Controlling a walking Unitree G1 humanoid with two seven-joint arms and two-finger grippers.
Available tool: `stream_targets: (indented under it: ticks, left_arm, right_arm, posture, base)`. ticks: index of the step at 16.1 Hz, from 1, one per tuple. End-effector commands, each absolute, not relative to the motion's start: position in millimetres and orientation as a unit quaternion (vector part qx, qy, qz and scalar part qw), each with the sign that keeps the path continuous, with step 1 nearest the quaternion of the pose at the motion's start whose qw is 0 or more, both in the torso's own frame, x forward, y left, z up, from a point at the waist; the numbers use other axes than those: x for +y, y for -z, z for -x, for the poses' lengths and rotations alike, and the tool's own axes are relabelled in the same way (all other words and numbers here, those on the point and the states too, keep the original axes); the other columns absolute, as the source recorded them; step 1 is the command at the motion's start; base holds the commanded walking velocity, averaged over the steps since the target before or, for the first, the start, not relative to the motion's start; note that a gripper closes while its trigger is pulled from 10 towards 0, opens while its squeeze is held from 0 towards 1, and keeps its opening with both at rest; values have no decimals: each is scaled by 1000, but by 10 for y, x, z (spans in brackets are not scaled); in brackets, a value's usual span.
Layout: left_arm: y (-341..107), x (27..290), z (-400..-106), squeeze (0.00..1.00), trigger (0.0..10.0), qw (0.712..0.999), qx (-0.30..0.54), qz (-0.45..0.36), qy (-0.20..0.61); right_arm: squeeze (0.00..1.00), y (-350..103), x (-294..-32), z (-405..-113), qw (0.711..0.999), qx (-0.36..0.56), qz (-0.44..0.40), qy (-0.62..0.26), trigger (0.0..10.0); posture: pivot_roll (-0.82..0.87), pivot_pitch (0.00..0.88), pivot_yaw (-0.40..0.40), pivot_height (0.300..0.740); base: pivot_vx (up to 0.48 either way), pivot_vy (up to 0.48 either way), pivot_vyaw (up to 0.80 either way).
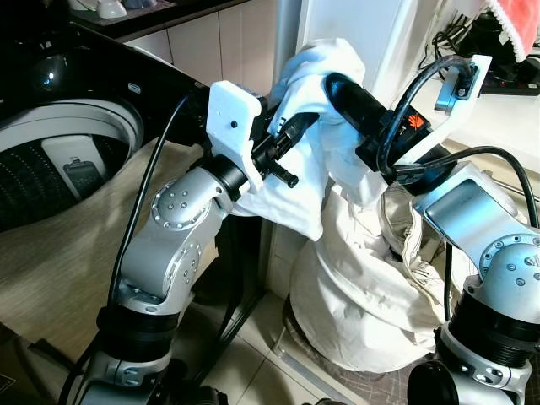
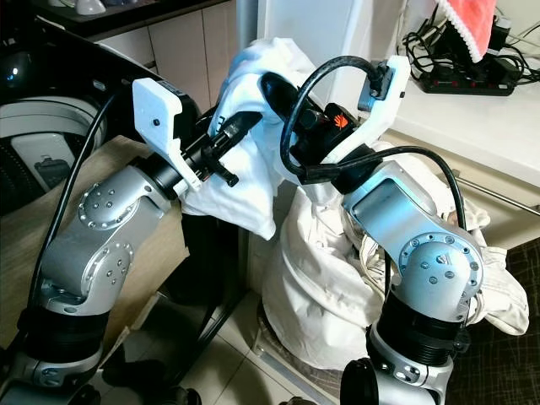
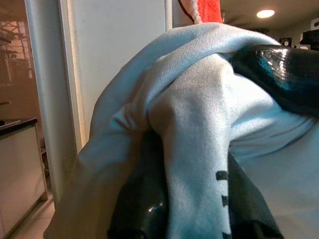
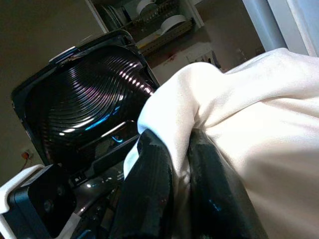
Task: Clothes washing
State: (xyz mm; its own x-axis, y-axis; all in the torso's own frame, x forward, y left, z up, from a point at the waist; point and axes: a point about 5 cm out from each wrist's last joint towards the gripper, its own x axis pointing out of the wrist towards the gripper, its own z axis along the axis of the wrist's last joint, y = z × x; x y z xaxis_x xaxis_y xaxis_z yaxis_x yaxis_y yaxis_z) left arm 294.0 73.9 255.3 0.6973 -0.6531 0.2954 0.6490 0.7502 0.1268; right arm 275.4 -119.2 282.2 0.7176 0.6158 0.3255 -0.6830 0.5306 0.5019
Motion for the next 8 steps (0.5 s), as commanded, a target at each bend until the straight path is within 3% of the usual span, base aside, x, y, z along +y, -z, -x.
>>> stream_targets:
  ticks: [1,2,4,6,7,8]
  left_arm:
    - [-2621,909,-3032,0,0,937,-169,-7,306]
    - [-2649,989,-3077,0,0,943,-174,-13,284]
    - [-2700,1145,-3160,0,0,952,-179,-21,248]
    - [-2978,1518,-3312,0,0,962,-206,-69,166]
    - [-3098,1648,-3349,0,0,963,-218,-82,138]
    - [-3147,1712,-3369,0,0,963,-222,-92,122]
  right_arm:
    - [369,-2856,-1195,-2715,873,-67,-304,-375,10000]
    - [1000,-2862,-1192,-2713,871,-71,-306,-378,10000]
    - [1000,-2867,-1189,-2699,869,-75,-304,-383,10000]
    - [1000,-2883,-1146,-2644,872,-79,-268,-402,10000]
    - [192,-2878,-1131,-2635,876,-77,-253,-404,10000]
    - [0,-2874,-1126,-2636,877,-76,-248,-403,10000]
  posture:
    - [-74,18,-33,740]
    - [-72,16,-31,740]
    - [-69,15,-29,740]
    - [-65,13,-24,740]
    - [-63,12,-23,740]
    - [-63,10,-22,740]
  base:
    - [0,0,0]
    - [0,0,0]
    - [0,0,0]
    - [0,0,0]
    - [0,0,0]
    - [0,0,0]
